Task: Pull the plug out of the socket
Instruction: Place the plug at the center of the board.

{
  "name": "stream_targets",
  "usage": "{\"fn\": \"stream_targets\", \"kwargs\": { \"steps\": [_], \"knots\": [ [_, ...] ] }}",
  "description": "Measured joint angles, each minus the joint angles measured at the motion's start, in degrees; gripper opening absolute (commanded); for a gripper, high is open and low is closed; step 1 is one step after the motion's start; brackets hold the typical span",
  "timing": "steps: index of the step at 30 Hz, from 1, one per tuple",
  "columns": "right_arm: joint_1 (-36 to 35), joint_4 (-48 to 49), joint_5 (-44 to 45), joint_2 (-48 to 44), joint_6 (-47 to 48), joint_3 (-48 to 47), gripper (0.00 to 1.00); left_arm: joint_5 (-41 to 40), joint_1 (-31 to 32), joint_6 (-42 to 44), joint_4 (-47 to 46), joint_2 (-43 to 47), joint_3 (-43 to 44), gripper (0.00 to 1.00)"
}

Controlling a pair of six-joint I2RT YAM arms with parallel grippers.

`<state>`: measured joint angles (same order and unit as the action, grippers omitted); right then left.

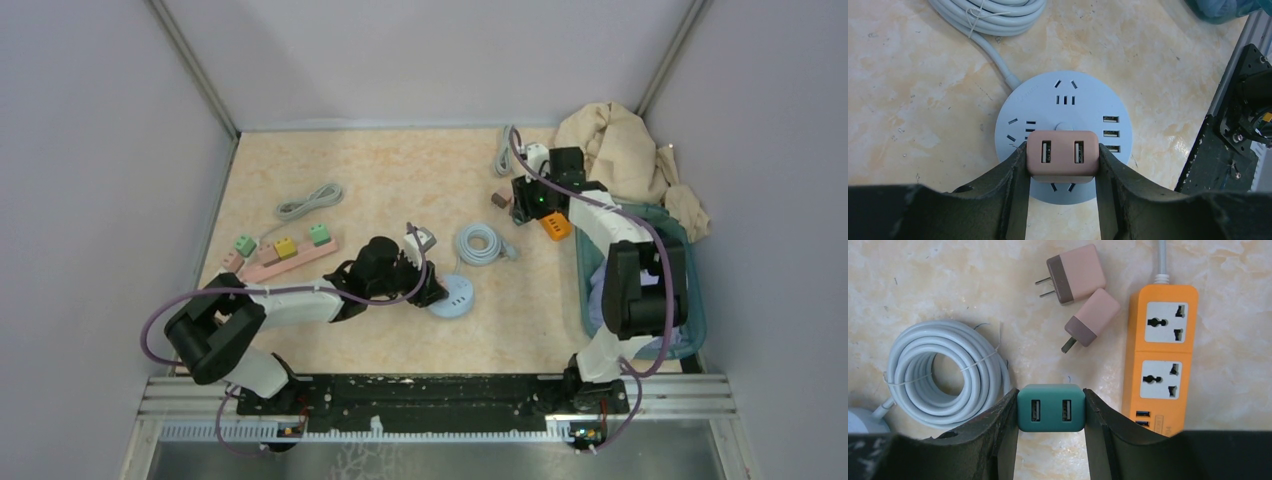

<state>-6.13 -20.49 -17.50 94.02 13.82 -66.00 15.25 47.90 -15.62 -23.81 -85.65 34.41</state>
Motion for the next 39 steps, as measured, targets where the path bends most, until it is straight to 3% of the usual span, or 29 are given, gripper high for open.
{"fn": "stream_targets", "kwargs": {
  "steps": [8,13,20,31,36,39],
  "knots": [
    [-0.5,1.2,1.01,5.53,-1.03,0.0,0.22,-1.2,0.9,-0.2,-1.01,-0.59,0.0,0.07],
    [-0.5,1.2,1.68,6.56,-1.09,0.0,0.44,-1.99,1.46,-0.2,-1.4,-0.83,0.0,0.11],
    [-0.5,1.18,2.21,6.6,-1.7,0.0,0.61,-3.3,2.32,0.02,-1.81,-1.16,0.09,0.19],
    [-0.09,0.42,0.61,3.08,-1.51,0.39,0.63,-4.04,2.93,0.22,-2.49,-1.9,0.39,0.24],
    [1.05,-0.09,-10.71,-8.55,1.88,2.4,0.62,-4.55,3.37,0.2,-3.43,-2.43,0.39,0.3],
    [1.11,2.14,-19.15,-16.09,3.41,5.42,0.63,-4.98,3.67,0.17,-3.76,-2.6,0.39,0.39]
  ]
}}
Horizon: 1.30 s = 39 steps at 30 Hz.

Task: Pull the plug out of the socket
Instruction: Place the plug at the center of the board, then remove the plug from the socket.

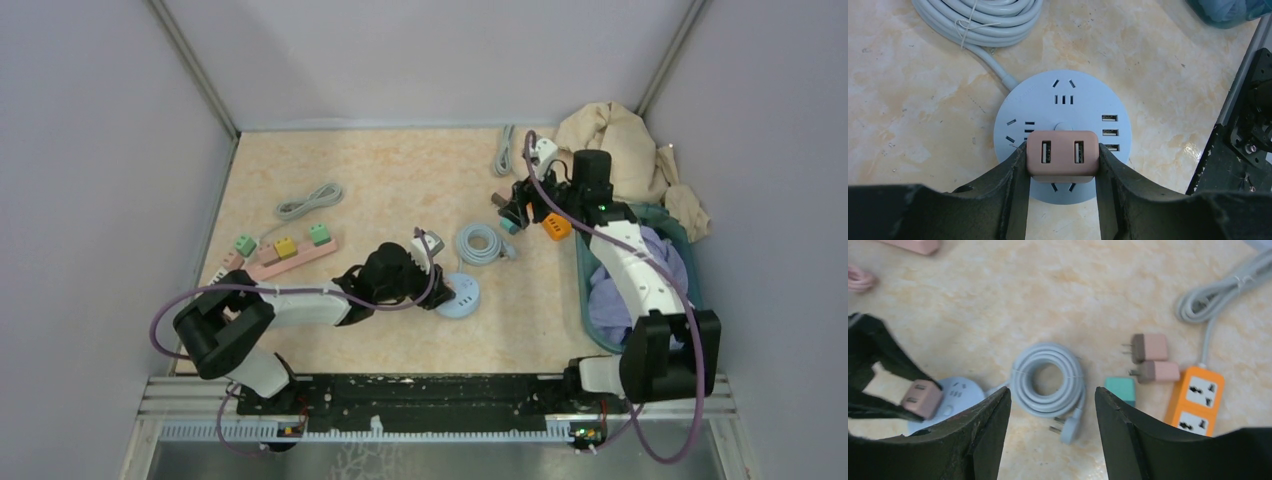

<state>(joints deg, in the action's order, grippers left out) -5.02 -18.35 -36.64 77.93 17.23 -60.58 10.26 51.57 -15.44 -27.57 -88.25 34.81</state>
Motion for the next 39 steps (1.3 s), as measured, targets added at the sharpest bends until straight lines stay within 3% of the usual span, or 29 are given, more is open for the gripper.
{"fn": "stream_targets", "kwargs": {
  "steps": [6,7,8,9,18,20,21,22,23,30,34,39],
  "knots": [
    [0.0,4.48,-12.87,-8.31,0.61,7.5,0.64,-1.46,0.72,-0.48,-0.76,-0.26,-0.07,0.57],
    [-0.02,4.72,-14.14,-8.41,0.63,7.89,0.64,-1.57,0.81,-0.61,-0.96,-0.28,-0.17,0.65],
    [-0.02,5.09,-15.06,-8.41,0.7,8.11,0.64,-1.66,0.81,-1.09,-0.79,-0.35,-0.37,0.9],
    [-0.02,5.14,-16.11,-8.41,0.68,8.13,0.64,-1.73,0.83,-1.55,-0.46,-0.57,-0.74,0.99],
    [0.0,6.29,-22.82,-8.83,0.72,8.66,0.64,-5.33,1.29,-3.72,3.15,2.89,-3.37,1.0],
    [0.0,6.75,-24.55,-9.53,1.03,9.38,0.67,-6.47,1.66,-3.82,5.11,5.57,-3.78,1.0],
    [0.0,6.88,-25.51,-9.97,1.25,9.77,0.75,-7.08,1.79,-3.82,5.97,7.52,-4.0,1.0],
    [0.0,7.34,-26.58,-10.45,1.51,10.38,0.92,-7.52,1.9,-3.82,6.51,9.49,-4.22,1.0],
    [0.0,8.2,-28.06,-11.17,2.14,11.34,0.98,-8.0,2.01,-3.8,7.02,11.82,-4.48,1.0],
    [-0.66,18.53,-41.64,-15.54,3.63,22.4,0.99,-8.83,2.08,-4.13,5.99,30.03,-11.56,1.0],
    [-3.45,7.32,-43.32,-15.47,17.44,21.53,0.99,-8.7,2.08,-7.61,2.27,40.11,-19.41,1.0],
    [-10.14,-7.63,-41.05,-12.2,37.16,16.04,0.95,-8.35,2.08,-12.11,1.81,46.34,-24.39,1.0]
  ]
}}
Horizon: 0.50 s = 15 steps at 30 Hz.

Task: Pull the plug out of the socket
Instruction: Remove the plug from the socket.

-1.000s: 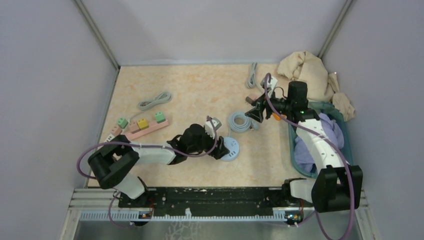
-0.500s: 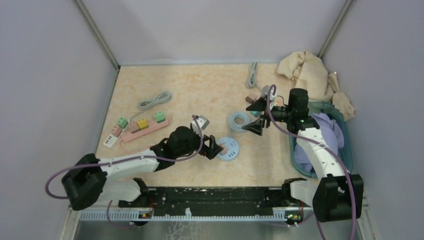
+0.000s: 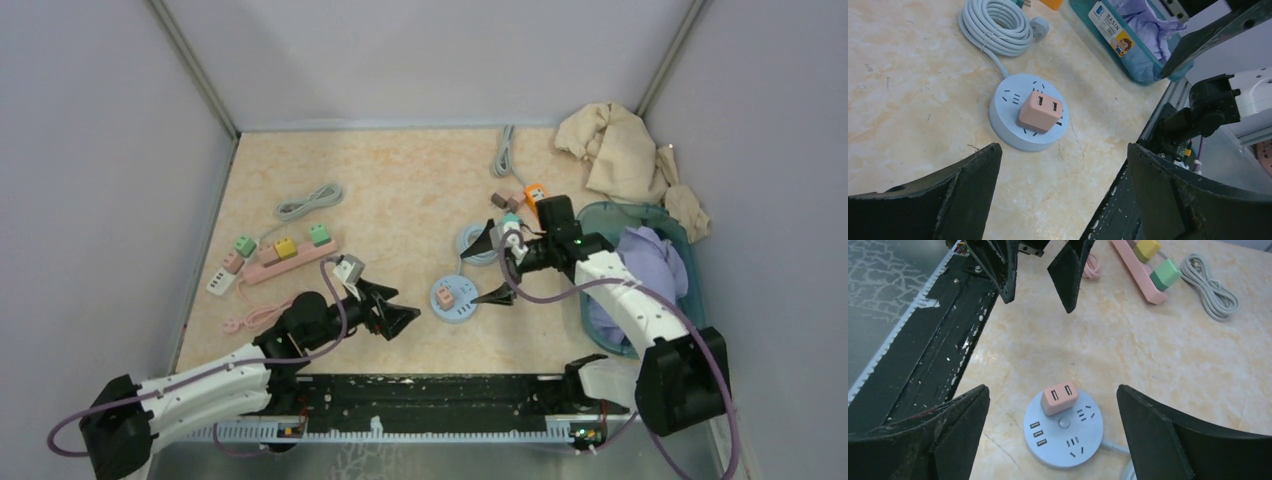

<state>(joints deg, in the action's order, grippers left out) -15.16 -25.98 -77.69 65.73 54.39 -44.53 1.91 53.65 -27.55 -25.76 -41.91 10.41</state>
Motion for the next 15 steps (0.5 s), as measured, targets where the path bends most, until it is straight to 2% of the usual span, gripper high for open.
{"fn": "stream_targets", "kwargs": {
  "steps": [4,7,13,15],
  "knots": [
    [-8.28,-11.3,7.69,6.67,15.47,-5.07,0.89,0.37,0.0,-3.06,-1.7,1.95,-2.16,0.99],
    [-12.26,-14.99,12.96,10.78,20.79,-7.32,0.86,0.52,0.0,-4.39,-2.97,1.75,-3.67,0.98],
    [-18.16,-14.8,23.67,15.82,21.29,-8.96,0.86,1.01,0.0,-6.6,-8.81,-0.5,-8.2,0.97],
    [-19.47,-13.49,26.12,16.39,20.15,-9.01,0.82,1.25,0.0,-7.37,-9.99,-1.25,-9.73,0.97]
  ]
}}
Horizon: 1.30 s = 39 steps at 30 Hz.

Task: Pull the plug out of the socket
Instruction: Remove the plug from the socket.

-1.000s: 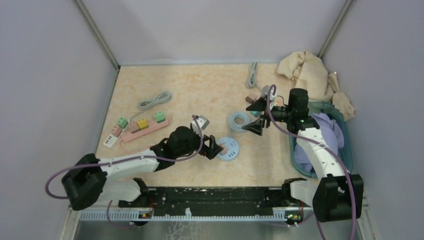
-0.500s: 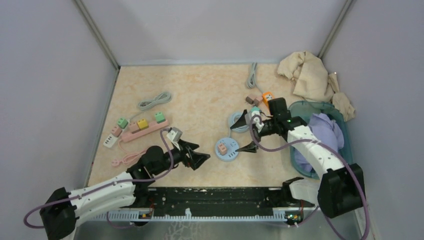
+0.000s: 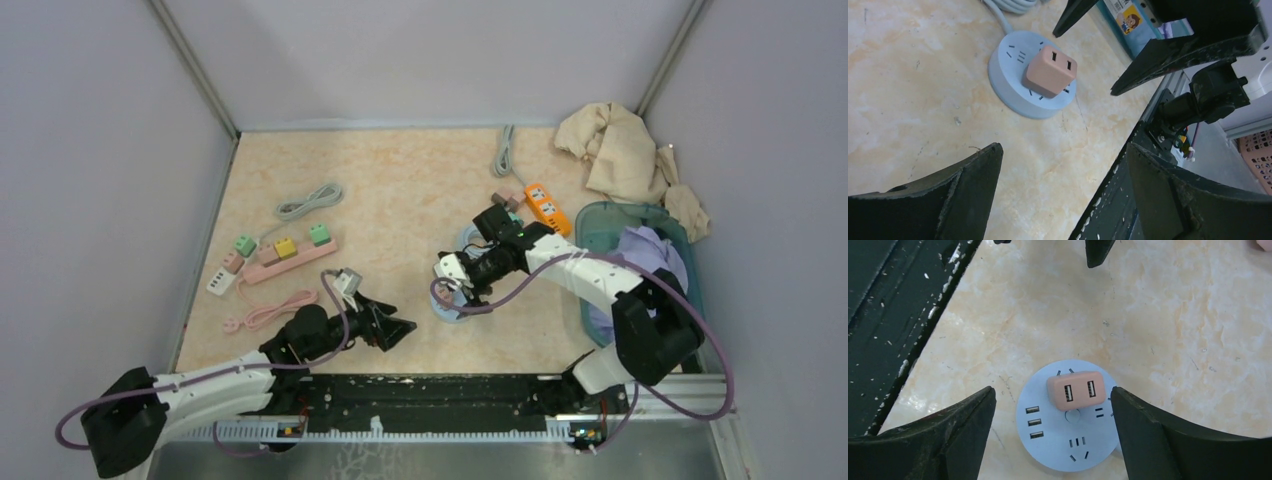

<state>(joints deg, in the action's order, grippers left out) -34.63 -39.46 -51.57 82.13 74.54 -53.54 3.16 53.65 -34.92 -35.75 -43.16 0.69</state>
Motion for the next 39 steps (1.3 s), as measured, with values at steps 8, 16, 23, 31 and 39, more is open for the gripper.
{"fn": "stream_targets", "kwargs": {
  "steps": [8,16,23,31,39],
  "knots": [
    [-5.16,3.48,7.58,5.77,-4.46,-3.17,0.69,1.18,0.0,1.22,-1.46,0.13,-0.26,0.97],
    [-5.38,4.59,11.45,7.45,-5.86,-3.32,0.61,2.45,0.0,5.33,-2.89,0.63,-0.26,0.97],
    [-5.81,4.87,12.59,8.87,-5.7,-3.32,0.31,4.09,0.0,10.25,-5.73,-0.76,-0.26,0.97],
    [-6.19,5.46,11.89,8.76,-5.62,-2.97,0.07,8.0,0.39,21.7,-15.69,-11.56,-0.26,0.97],
    [-4.09,2.86,7.1,1.57,7.63,4.52,0.06,6.29,0.63,19.37,-27.91,-27.89,-0.09,0.95]
  ]
}}
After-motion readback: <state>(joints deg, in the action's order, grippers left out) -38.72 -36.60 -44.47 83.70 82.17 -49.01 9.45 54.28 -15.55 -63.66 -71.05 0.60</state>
